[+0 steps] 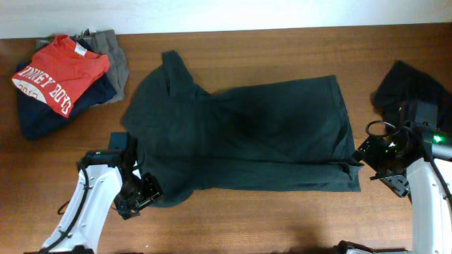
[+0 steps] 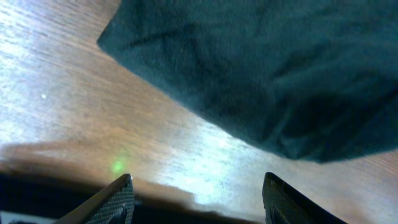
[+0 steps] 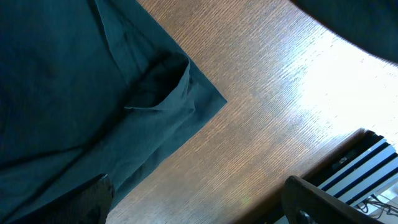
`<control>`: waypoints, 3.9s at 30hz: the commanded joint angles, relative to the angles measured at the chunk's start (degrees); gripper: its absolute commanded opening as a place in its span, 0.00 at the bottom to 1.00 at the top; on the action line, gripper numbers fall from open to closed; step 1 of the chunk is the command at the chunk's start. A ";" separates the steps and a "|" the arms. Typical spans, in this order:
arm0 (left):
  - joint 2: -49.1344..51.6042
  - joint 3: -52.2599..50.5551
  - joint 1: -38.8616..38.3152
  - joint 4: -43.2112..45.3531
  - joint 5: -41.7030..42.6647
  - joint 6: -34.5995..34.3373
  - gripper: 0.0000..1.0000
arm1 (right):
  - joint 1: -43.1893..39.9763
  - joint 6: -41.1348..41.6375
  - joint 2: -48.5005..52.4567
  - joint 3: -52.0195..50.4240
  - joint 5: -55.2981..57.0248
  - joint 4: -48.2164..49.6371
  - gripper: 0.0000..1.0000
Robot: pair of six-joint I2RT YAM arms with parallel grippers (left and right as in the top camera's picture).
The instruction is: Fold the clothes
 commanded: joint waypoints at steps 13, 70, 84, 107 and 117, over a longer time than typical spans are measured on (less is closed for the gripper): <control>13.29 -1.05 0.46 9.70 -2.38 -0.11 0.64 | -0.37 -0.61 -0.59 1.07 0.07 0.13 0.91; 8.02 14.12 0.44 22.82 -9.05 -0.07 0.99 | -0.31 -0.59 -0.26 0.74 0.04 -0.09 0.91; 8.00 16.76 0.46 6.97 -5.42 -0.37 0.99 | -0.31 -2.36 -0.33 0.74 -7.06 0.42 0.91; 18.91 15.76 0.44 2.62 1.05 1.18 0.01 | 2.69 -5.31 8.94 -16.13 -26.36 21.29 0.04; 22.32 15.78 0.46 8.28 -2.93 1.16 0.01 | 9.05 -3.54 13.29 -16.13 -23.06 24.26 0.04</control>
